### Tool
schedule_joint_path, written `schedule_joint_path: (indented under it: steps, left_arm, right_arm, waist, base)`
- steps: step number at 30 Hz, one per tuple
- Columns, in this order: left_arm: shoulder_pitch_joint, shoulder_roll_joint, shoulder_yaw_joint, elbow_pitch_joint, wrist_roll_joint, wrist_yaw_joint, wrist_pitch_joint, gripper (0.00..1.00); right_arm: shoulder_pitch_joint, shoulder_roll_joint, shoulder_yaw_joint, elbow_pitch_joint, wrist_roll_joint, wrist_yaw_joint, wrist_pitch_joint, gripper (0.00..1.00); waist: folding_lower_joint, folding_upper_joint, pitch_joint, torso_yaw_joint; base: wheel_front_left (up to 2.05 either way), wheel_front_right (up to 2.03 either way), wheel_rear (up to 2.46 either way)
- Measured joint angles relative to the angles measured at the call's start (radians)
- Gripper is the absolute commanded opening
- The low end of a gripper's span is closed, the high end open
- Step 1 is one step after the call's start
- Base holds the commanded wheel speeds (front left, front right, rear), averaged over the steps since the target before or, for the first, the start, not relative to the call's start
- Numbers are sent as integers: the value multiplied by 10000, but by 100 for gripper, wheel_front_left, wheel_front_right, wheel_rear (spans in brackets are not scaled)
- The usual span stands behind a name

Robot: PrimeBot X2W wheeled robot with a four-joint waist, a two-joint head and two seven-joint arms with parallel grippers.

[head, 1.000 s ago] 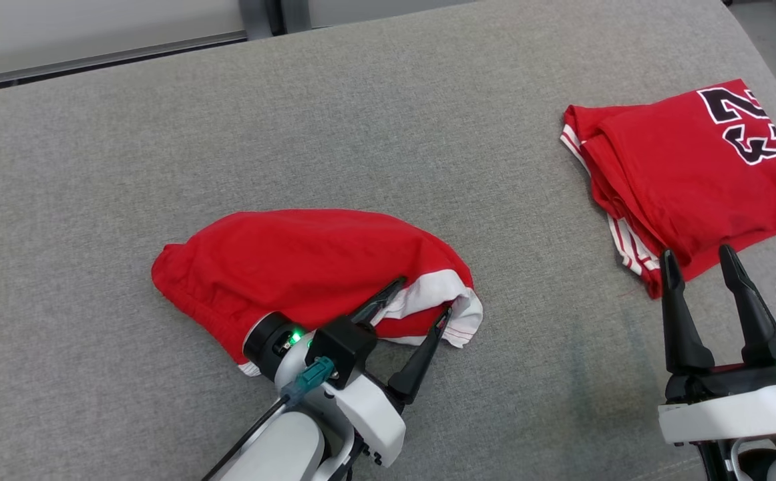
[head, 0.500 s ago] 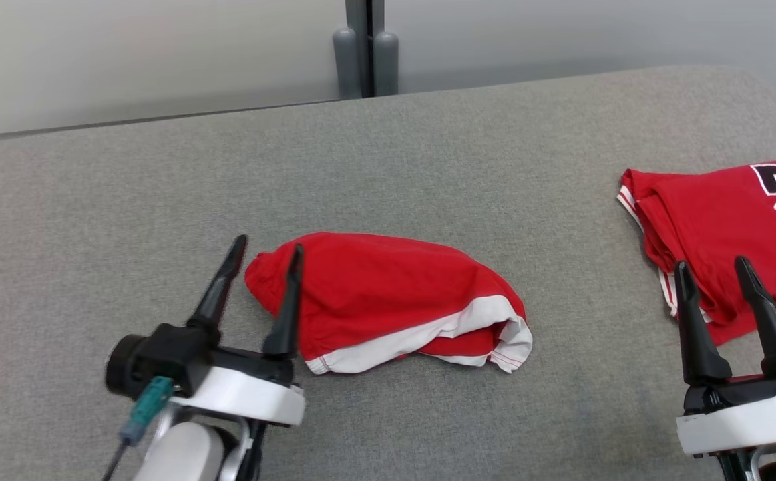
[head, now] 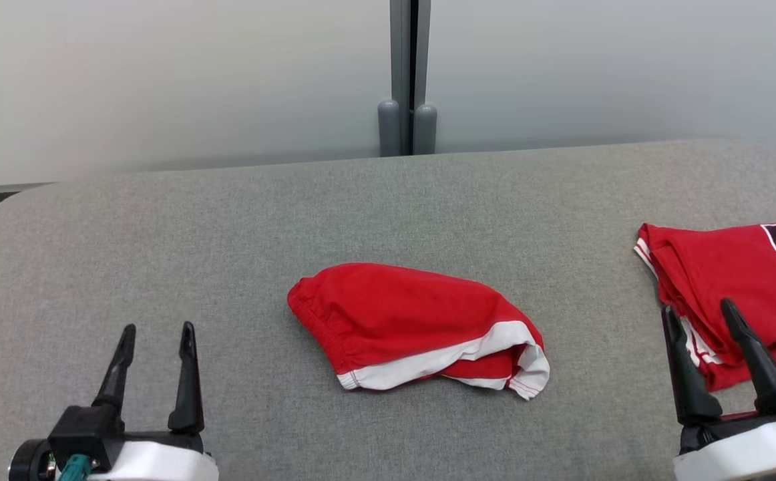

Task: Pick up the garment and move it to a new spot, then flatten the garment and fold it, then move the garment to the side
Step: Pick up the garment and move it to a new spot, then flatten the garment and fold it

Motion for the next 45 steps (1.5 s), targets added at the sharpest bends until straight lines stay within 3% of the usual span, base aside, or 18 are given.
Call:
schedule_joint_path:
  steps: [14,27,32,35,39,45]
  left_arm:
    - [613,79,-282,-422,130,211,420,100]
    - [367,56,-715,-374,167,71,506,100]
    - [-318,-167,-1335,-213,226,-334,754,100]
    - [-906,-466,-1850,324,173,-792,1097,100]
    - [-1163,-899,-2429,1634,-169,-1381,1406,100]
    - [-1735,-1292,-2598,3806,-617,-1789,1120,100]
  right_arm:
    - [422,-36,10,-25,4,0,98,100]
    - [407,19,0,-27,36,0,171,100]
    - [268,44,23,-79,88,0,167,100]
    - [161,82,104,-38,111,0,144,100]
    - [-46,105,219,119,123,0,65,100]
    - [-271,157,255,382,121,0,-75,100]
  waist:
    - [1,0,-385,-29]
    - [0,0,-308,-67]
    - [1,0,-66,-145]
    - [1,0,224,-184]
    - [0,0,618,-311]
    - [1,0,1262,-532]
  base:
    - [0,0,0]
    - [0,0,0]
    - [0,0,0]
    - [0,0,0]
    - [0,0,0]
    - [0,0,0]
